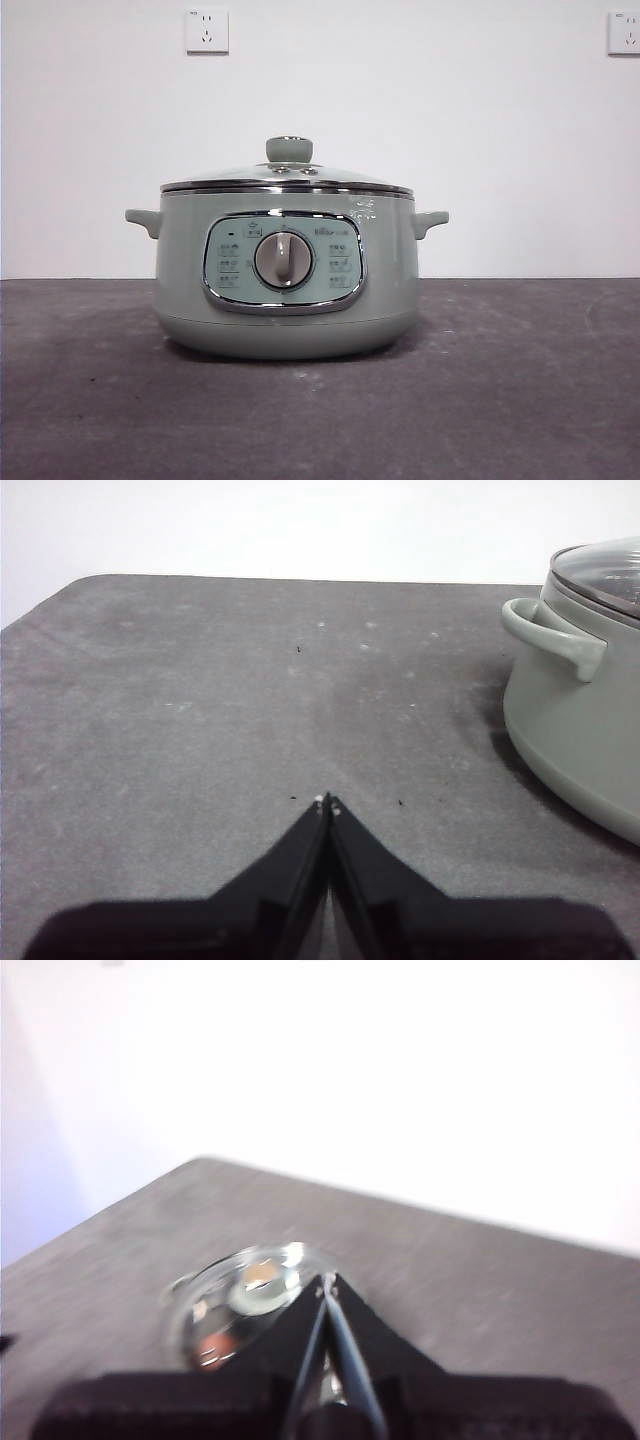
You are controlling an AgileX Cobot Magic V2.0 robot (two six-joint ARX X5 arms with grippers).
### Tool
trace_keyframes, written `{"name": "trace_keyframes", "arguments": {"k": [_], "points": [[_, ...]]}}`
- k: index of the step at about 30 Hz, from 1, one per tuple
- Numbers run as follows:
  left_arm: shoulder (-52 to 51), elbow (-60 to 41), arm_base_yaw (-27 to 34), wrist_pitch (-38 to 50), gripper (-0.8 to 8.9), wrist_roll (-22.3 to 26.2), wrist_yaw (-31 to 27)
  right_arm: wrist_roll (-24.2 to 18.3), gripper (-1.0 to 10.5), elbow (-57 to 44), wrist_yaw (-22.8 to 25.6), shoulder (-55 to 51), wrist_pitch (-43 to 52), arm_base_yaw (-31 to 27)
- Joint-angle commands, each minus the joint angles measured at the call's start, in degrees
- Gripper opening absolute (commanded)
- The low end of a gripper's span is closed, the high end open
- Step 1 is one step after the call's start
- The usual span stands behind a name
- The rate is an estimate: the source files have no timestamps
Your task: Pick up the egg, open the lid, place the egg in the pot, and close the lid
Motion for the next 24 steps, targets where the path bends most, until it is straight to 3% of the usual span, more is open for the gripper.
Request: {"name": "trace_keyframes", "arguments": {"k": [1,6,11,17,24], "points": [[-0.2,-0.8,0.2,0.2,-0.03,-0.5,0.0,-1.3,0.0,-10.0,-0.1,-5.5,7.5,-2.1],[-0.2,-0.8,0.2,0.2,-0.03,-0.5,0.0,-1.1,0.0,-28.8,-0.2,-17.3,20.7,-3.3],[-0.2,-0.8,0.2,0.2,-0.03,-0.5,0.0,3.1,0.0,-46.7,0.1,-27.0,29.9,-3.2],[-0.2,-0.8,0.2,0.2,-0.03,-0.5,0.0,7.4,0.0,-62.7,5.0,-35.5,38.3,-3.1],[-0.2,-0.8,0.2,0.2,-0.03,-0.5,0.0,9.3,0.0,-72.8,11.6,-38.6,42.4,-3.1]]}}
